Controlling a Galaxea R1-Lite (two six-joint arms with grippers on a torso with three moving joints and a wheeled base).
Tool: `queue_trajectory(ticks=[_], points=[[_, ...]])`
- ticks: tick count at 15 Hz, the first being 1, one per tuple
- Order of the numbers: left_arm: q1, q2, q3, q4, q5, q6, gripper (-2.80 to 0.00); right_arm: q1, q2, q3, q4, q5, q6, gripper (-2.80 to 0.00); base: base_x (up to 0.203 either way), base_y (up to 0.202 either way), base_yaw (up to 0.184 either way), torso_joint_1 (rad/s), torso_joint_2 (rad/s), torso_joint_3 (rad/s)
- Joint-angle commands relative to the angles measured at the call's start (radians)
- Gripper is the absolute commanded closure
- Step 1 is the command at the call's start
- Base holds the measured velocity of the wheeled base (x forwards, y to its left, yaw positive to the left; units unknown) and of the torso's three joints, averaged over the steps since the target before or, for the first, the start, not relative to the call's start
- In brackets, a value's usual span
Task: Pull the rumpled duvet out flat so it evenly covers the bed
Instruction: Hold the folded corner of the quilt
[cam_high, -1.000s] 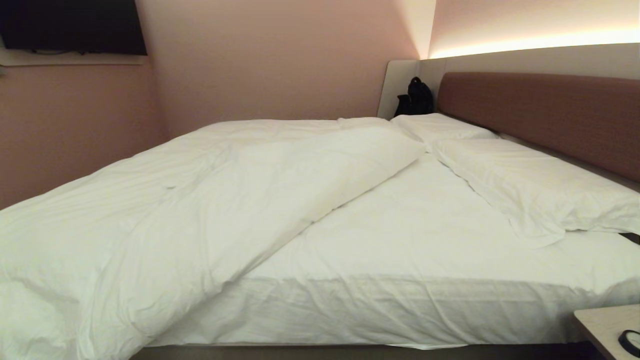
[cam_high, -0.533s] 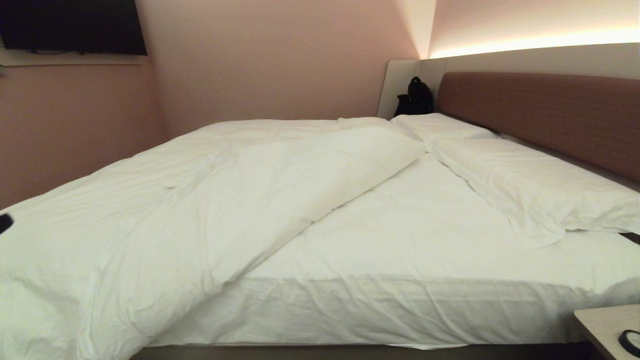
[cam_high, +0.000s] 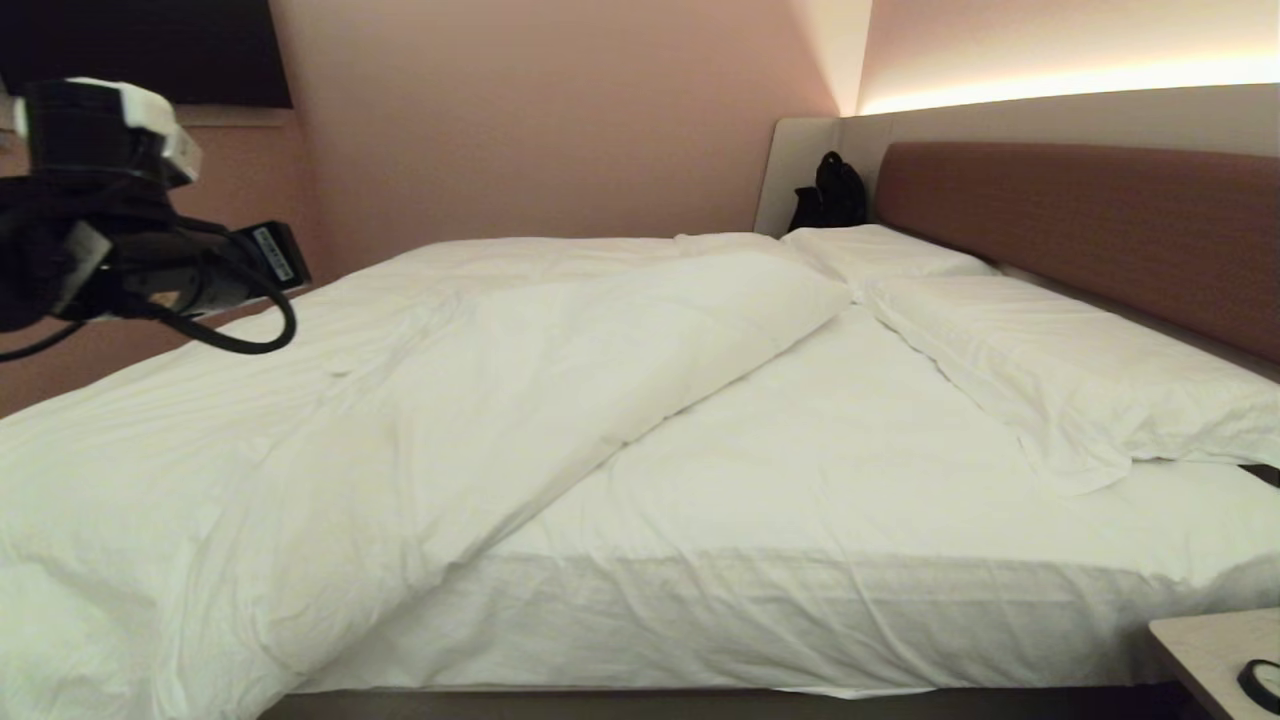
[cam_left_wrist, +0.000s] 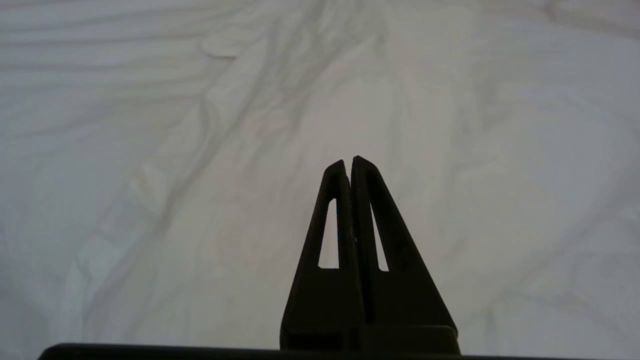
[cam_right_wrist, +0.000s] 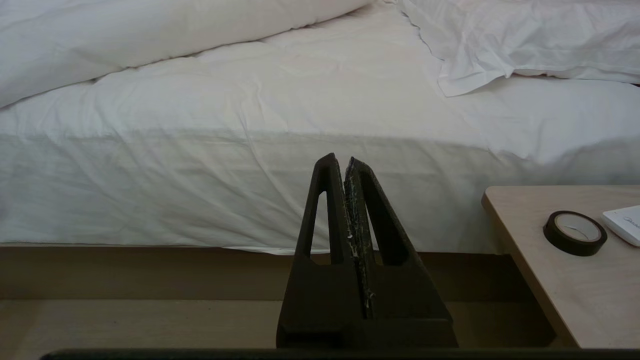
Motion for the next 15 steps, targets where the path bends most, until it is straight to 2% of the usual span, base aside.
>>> queue_trajectory(ticks=[1,6,9,15], points=[[0.013,0.294,-0.195,0.004,0.045,0.027,0.0,0.0,0.0,0.0,0.0,0.001,0.0,0.0,0.0,0.0,0.0,0.0,0.0,0.0],[0.077,0.517,-0.464,0.046,0.105,0.091,0.0,0.0,0.0,0.0,0.0,0.001,0.0,0.0,0.0,0.0,0.0,0.0,0.0,0.0],[0.112,0.573,-0.477,0.03,0.111,0.146,0.0,0.0,0.0,0.0,0.0,0.001,-0.001,0.0,0.0,0.0,0.0,0.0,0.0,0.0],[0.163,0.662,-0.475,-0.011,0.108,0.157,0.0,0.0,0.0,0.0,0.0,0.001,0.0,0.0,0.0,0.0,0.0,0.0,0.0,0.0]])
